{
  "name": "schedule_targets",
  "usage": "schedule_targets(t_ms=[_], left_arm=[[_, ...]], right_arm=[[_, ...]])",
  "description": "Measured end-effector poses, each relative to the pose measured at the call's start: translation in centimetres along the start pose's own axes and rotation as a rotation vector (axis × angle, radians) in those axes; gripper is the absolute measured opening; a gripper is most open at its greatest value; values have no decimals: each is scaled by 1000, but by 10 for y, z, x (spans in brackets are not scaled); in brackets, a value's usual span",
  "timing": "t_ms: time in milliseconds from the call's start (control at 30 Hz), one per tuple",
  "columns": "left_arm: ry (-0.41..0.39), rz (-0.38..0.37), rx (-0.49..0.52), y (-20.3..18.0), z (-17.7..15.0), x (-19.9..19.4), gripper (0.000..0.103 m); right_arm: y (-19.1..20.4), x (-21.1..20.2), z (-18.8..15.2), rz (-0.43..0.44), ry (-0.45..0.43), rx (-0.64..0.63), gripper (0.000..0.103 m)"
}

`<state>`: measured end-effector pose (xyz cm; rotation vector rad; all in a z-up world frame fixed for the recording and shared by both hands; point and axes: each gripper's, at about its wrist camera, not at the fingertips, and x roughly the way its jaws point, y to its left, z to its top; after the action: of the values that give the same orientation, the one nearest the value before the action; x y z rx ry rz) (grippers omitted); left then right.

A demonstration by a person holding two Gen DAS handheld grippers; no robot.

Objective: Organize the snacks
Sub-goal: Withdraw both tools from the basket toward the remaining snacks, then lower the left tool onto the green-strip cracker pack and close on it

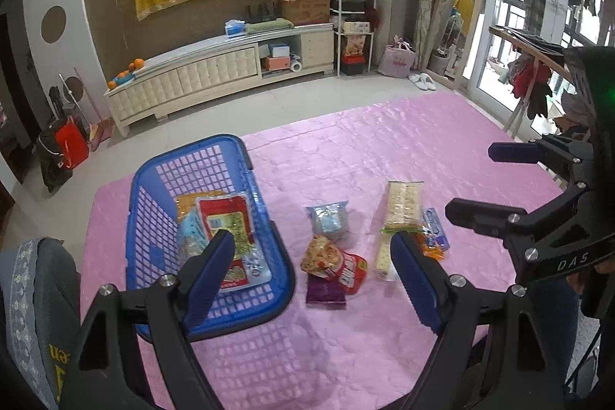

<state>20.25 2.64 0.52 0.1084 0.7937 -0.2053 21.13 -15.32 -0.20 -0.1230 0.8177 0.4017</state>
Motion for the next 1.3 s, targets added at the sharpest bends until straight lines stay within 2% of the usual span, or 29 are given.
schedule_targets(t_ms=[200,533,800,933,1100,1300], left_arm=[[12,-26,10,-18,-2,3,81],[62,-66,48,-47,3,32,81],[134,-117,48,-65,15,74,81],[169,-147,36,-73,24,98,81],[223,-140,37,-81,33,130,81],[277,-137,92,-97,39,164,81]], right_arm=[[-14,-7,-14,-27,6,14,103],[-49,-1,-38,-47,44,74,103],[-92,21,-49,-59,95,131,103],[-109,30,-50,-74,92,144,103],[-136,50,-54,-94,93,184,103],[-151,76,-57,-104,116,196,103]])
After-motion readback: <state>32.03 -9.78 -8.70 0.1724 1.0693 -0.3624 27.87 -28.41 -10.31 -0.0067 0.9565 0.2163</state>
